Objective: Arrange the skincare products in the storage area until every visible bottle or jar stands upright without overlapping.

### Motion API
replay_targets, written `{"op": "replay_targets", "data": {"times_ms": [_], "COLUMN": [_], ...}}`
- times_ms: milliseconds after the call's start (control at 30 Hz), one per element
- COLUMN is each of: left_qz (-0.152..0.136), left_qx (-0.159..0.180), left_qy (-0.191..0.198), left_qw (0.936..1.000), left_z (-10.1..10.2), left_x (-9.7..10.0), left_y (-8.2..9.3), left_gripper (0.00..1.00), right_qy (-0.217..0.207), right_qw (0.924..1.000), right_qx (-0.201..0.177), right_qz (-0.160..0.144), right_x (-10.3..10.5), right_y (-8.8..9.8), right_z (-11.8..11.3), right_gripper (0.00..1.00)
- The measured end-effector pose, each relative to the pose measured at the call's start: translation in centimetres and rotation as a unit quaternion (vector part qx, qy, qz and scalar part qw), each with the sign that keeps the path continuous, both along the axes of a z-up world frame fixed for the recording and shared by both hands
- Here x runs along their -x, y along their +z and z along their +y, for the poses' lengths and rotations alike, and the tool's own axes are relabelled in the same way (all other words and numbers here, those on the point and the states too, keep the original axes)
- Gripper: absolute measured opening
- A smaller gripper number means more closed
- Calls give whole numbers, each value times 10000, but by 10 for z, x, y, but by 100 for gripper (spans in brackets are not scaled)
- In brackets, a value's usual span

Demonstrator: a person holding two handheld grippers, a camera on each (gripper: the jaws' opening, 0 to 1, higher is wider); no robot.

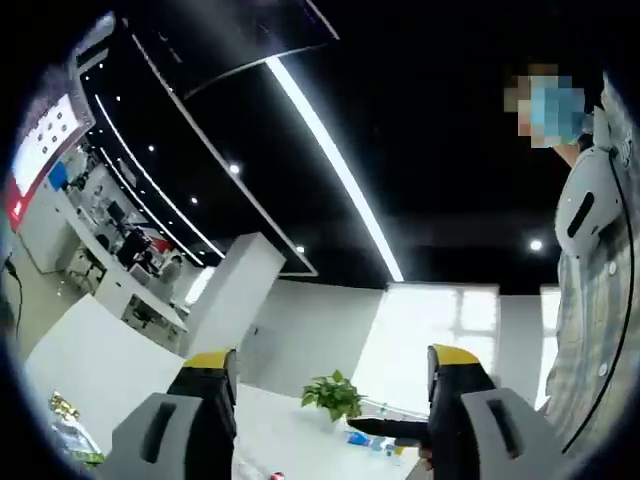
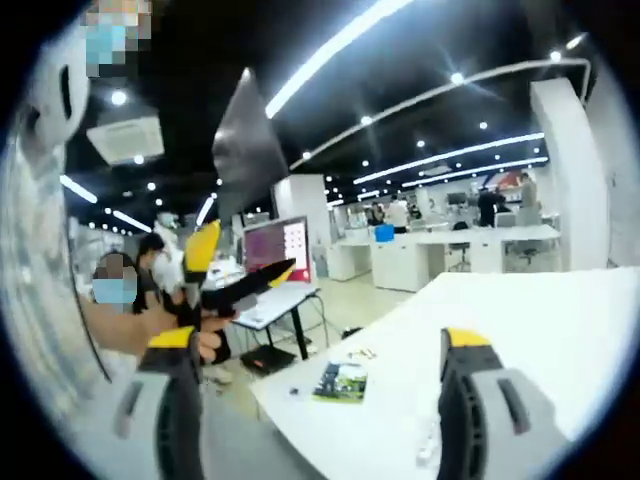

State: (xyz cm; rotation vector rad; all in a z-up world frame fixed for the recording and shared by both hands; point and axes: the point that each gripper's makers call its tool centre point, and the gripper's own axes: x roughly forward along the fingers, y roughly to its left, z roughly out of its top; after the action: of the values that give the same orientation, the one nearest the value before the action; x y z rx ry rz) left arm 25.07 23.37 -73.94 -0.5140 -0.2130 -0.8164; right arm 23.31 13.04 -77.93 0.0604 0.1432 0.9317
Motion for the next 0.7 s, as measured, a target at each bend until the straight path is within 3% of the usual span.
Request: {"op": "replay_targets", "data": {"times_ms": [33, 133, 200, 233, 267, 333, 367, 400, 467, 533, 633, 700], "left_qz": [82, 314, 477, 572, 893, 855, 715, 482, 437, 489, 447, 432], "left_qx": [-333, -440, -856, -1286, -1767, -2505, -2783, -2872, -2878, -2974, -3424, -3557], "left_qy": [-154, -410, -427, -485, -249, 54, 302, 208, 515, 335, 405, 468], "left_qw": [9993, 9977, 9943, 9889, 9799, 9643, 9574, 9564, 9553, 9529, 9376, 9324], "left_z": [-5, -13, -19, -23, -22, -23, -20, -20, -18, -25, -27, -31], "left_x": [3, 5, 3, 2, -6, -15, -20, -18, -25, -21, -22, -24], "left_y": [-14, -29, -46, -61, -82, -103, -111, -110, -119, -132, -145, -147], "left_gripper": [72, 60, 53, 55, 61, 97, 99, 95, 100, 100, 100, 100], "right_qy": [-105, -166, -141, -223, -341, -640, -908, -1040, -1194, -1512, -1756, -1787], "right_qw": [9999, 9995, 9987, 9978, 9964, 9959, 9949, 9939, 9920, 9872, 9836, 9831], "right_qx": [34, 161, 446, 630, 775, 624, 383, 312, 273, 357, 377, 383], "right_qz": [56, 196, 193, 49, 75, 156, -221, -196, -291, -363, -161, -61], "right_x": [0, 2, 2, -1, -3, -9, -17, -19, -25, -33, -41, -47], "right_y": [-9, -26, -39, -46, -55, -61, -51, -52, -54, -59, -74, -82], "right_z": [-5, -11, -17, -23, -30, -42, -51, -57, -65, -79, -87, -86], "right_gripper": [99, 99, 99, 99, 99, 98, 96, 97, 99, 99, 99, 97]}}
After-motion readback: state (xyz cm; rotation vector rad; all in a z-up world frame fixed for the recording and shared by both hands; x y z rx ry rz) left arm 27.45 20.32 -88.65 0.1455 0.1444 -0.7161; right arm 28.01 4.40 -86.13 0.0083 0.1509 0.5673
